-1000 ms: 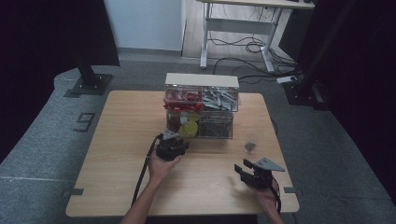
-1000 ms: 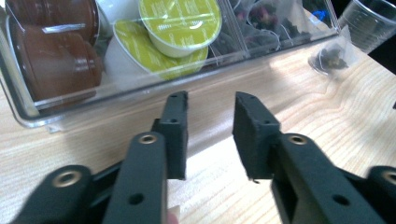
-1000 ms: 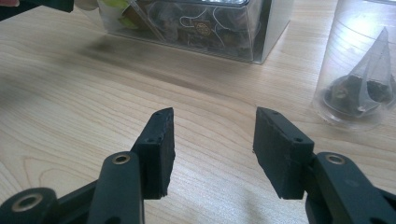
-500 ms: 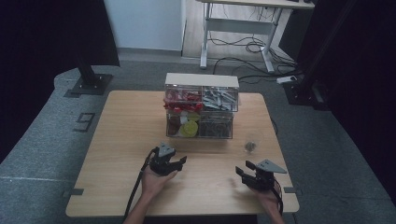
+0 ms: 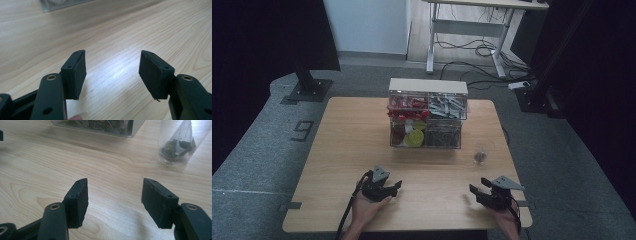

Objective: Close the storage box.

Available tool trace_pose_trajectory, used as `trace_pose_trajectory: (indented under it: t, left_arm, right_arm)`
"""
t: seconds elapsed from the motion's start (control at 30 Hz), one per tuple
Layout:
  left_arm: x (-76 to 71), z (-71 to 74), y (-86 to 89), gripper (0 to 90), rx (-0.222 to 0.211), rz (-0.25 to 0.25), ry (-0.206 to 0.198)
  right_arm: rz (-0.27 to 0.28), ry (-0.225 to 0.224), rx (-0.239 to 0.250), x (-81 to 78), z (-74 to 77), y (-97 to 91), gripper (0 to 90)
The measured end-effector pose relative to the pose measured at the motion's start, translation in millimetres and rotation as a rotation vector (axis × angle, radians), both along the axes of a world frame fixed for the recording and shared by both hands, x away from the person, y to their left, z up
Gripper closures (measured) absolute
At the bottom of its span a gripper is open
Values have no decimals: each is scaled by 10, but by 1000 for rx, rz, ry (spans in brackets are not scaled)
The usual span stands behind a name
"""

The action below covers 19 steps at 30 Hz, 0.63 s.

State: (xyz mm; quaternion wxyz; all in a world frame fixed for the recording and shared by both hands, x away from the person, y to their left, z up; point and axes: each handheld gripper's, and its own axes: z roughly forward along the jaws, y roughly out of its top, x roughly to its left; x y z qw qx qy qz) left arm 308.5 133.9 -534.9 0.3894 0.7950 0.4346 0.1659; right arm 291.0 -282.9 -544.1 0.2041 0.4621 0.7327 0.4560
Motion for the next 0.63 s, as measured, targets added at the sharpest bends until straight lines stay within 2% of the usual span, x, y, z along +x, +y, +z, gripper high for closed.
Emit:
trace_pose_trajectory:
  t: [0.1,0.37,0.63]
  left_arm:
    - [-19,-23,53,383,17,13,4]
    - [-8,-13,181,377,-3,49,7]
    - [-4,-27,176,374,2,43,14]
  right_arm:
    - [-3,8,-8,-2,-18,-25,374]
    - [1,2,-16,10,-27,-25,368]
    - [-1,-2,-23,20,-27,-12,364]
